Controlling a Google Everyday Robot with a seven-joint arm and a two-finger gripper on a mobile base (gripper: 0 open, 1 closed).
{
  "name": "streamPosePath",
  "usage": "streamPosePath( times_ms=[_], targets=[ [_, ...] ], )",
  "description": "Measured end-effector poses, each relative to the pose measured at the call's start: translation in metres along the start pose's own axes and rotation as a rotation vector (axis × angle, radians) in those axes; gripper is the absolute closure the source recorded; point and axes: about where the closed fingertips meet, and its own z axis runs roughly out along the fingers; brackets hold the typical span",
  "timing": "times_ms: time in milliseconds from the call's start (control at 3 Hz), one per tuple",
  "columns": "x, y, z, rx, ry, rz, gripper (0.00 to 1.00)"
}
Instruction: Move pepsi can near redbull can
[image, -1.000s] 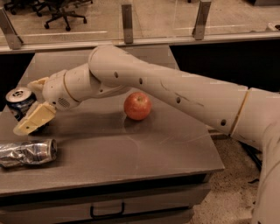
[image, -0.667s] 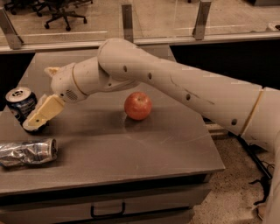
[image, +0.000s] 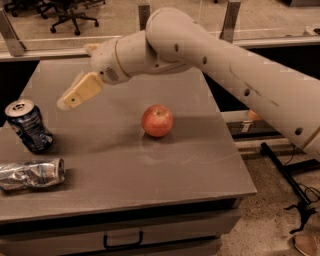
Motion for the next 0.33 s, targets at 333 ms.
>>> streamPosePath(
  times_ms=[333],
  targets=[
    [-0.0034, -0.0080, -0.0063, 0.017, -0.003, -0.004, 0.00]
  ],
)
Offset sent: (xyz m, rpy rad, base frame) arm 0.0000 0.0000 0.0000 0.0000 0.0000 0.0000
